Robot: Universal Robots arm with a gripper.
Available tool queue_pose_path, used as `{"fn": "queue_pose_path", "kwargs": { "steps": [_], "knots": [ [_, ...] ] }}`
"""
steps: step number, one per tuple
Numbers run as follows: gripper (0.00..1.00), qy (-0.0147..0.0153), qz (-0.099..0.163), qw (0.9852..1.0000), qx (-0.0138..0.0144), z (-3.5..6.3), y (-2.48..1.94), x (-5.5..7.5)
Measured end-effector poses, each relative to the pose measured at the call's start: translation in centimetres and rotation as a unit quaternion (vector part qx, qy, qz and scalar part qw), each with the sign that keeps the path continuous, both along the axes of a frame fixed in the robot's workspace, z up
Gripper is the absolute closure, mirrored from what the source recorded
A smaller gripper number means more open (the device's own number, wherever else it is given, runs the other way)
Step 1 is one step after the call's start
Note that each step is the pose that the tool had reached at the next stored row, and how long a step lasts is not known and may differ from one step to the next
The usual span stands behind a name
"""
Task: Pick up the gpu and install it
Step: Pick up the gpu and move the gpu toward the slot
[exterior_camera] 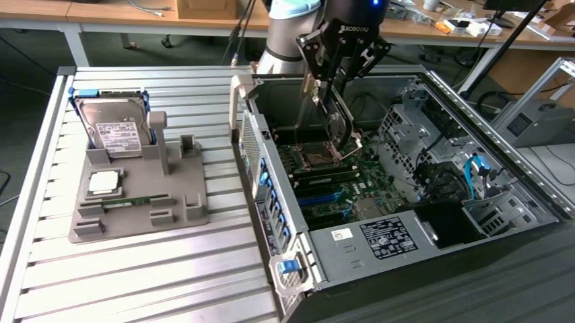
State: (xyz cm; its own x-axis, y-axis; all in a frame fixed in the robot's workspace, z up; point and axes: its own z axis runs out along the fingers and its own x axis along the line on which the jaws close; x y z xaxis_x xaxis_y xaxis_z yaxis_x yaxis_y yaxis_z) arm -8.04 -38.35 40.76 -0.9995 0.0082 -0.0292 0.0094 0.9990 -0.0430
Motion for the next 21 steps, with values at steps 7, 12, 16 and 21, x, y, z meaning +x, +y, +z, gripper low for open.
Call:
{"fn": "queue_pose_path", "kwargs": {
  "steps": [7,12,16,21],
  "knots": [
    [0.73,0.0000,0.000,1.0000,0.0000,-0.09,0.00,0.37],
    [0.73,0.0000,0.000,1.0000,0.0000,-0.14,0.00,0.57],
    [0.73,0.0000,0.000,1.0000,0.0000,-0.18,0.00,0.73],
    [0.73,0.0000,0.000,1.0000,0.0000,-0.24,0.00,0.98]
  ]
}}
